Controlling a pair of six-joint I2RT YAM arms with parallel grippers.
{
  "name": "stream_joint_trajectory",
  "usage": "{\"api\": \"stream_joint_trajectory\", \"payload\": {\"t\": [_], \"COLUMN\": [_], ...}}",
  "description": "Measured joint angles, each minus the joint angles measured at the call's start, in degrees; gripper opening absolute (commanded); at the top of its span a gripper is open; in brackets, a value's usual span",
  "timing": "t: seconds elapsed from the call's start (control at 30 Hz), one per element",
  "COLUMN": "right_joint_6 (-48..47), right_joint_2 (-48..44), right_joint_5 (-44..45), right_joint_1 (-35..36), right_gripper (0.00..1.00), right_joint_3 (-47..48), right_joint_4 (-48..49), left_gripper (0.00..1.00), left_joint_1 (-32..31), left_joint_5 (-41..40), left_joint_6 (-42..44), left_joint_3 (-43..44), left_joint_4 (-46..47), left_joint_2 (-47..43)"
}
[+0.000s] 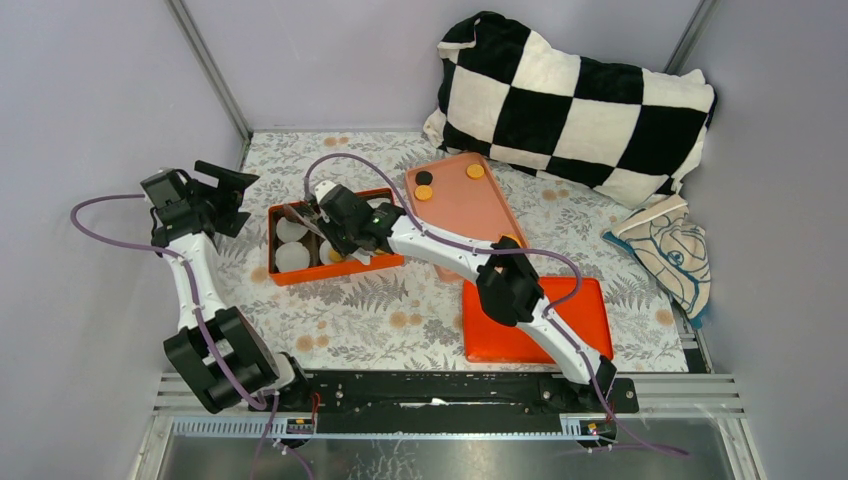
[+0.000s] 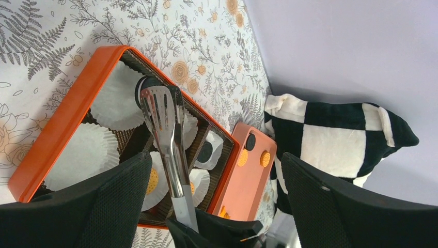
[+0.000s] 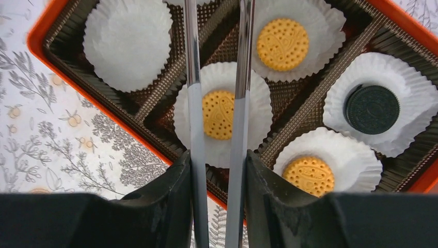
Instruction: Pack the cookies
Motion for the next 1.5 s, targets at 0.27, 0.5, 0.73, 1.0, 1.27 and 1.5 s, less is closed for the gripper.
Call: {"api": "stream_joint_trajectory", "payload": {"t": [0.27, 0.5, 0.73, 1.0, 1.27, 1.5], "right_joint_6": [-0.48, -1.22, -1.53, -0.92, -1.07, -1.95], "right_joint_2": [0.66, 0.52, 0.48, -3.48, -15.65, -36.96], "right_joint_5": [2.08, 2.6, 3.67, 6.4, 10.95, 15.61], "right_joint_1": [-0.02, -0.02, -0.02, -0.04, -0.07, -0.09], "right_gripper": [0.32, 0.54, 0.41, 0.01, 0.01, 0.11], "right_joint_3": [-1.29, -6.4, -6.49, -14.84, -28.81, -35.52], "right_joint_4": [1.33, 4.55, 4.52, 10.82, 13.94, 13.33], "left_gripper": [0.99, 0.99, 0.99, 0.99, 0.99, 0.99], "left_joint_1": [0.0, 0.0, 0.0, 0.0, 0.0, 0.0], "left_joint_5": [0.72, 0.81, 0.83, 0.85, 0.81, 0.83], "left_joint_6": [0.07, 0.07, 0.13, 0.22, 0.22, 0.24], "left_joint_3": [-0.5, -0.59, -0.59, -0.63, -0.96, -1.01], "left_joint_4": [0.72, 0.94, 1.11, 1.25, 1.9, 1.99], "left_joint_2": [-0.46, -0.46, -0.44, -0.44, -0.74, -1.44]}}
